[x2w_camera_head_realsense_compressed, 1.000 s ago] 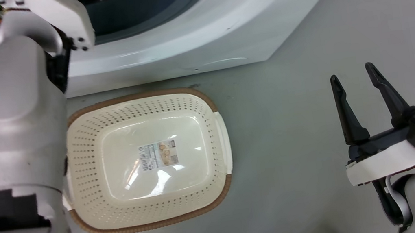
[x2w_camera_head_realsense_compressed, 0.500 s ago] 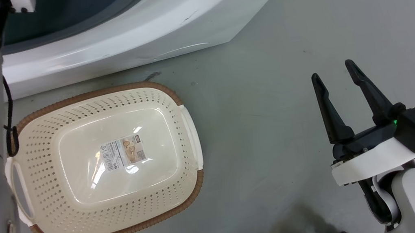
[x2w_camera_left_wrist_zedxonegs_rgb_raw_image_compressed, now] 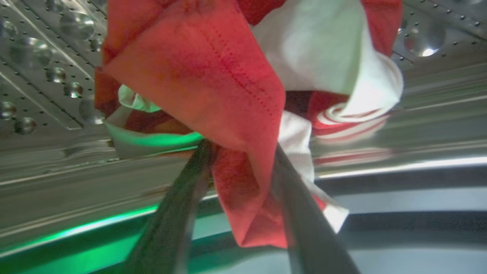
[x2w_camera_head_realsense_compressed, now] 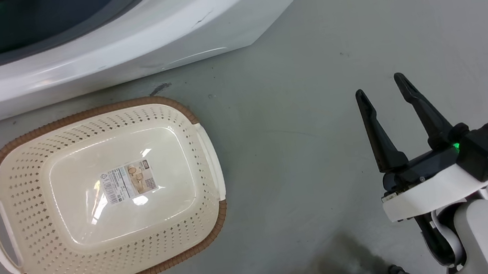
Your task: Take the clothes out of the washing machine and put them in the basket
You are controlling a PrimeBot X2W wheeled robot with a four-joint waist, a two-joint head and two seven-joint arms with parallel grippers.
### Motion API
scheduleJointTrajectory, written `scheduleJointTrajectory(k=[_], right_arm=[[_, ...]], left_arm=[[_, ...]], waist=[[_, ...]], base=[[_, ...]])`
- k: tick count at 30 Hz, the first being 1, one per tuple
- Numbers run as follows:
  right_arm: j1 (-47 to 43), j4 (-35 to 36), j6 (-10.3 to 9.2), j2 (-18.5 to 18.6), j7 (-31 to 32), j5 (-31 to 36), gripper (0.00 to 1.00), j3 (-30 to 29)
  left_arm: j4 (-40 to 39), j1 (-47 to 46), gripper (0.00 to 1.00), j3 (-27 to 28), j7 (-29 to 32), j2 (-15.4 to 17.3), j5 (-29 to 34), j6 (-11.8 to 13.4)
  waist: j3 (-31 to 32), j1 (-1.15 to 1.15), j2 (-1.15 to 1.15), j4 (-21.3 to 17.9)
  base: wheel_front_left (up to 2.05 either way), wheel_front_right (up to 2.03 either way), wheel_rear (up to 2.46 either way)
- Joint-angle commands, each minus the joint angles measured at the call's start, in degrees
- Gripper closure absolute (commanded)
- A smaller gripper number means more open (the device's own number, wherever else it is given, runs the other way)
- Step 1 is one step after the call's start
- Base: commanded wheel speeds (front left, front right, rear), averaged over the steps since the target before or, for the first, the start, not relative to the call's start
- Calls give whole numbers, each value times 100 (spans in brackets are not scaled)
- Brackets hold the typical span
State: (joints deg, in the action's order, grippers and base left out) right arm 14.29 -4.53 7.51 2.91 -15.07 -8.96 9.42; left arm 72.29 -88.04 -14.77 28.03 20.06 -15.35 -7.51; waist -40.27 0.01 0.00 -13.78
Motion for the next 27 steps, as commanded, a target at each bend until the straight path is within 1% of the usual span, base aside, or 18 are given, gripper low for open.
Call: scheduleJointTrajectory(k=[1,5,10,16,21,27], right_arm=[[95,-6,-4,-5,-14,-36,0,2],[120,-33,-4,-5,-14,-59,0,1],[131,-117,-4,-5,-14,-91,0,-26],[-11,-238,-4,-4,-14,-8,0,-178],[-185,-324,-4,-4,-14,16,0,-287],[-434,-455,-3,-4,-14,97,0,-370]], left_arm=[[8,55,100,-52,-24,47,-13,4],[-61,53,100,-99,-128,52,-22,28],[-212,191,100,-169,-676,38,46,187],[-383,743,100,-215,-1876,-36,31,302],[-377,1352,100,-81,-2903,-169,-140,379],[-330,1963,100,6,-3825,-296,-324,314]], waist=[[-10,-1,0,-13],[-14,-1,0,-23],[134,-1,0,-6],[662,-1,0,104],[1221,-1,0,203],[1829,-1,0,326]], base=[[0,0,0],[0,0,0],[0,0,0],[0,0,0],[0,0,0],[0,0,0]])
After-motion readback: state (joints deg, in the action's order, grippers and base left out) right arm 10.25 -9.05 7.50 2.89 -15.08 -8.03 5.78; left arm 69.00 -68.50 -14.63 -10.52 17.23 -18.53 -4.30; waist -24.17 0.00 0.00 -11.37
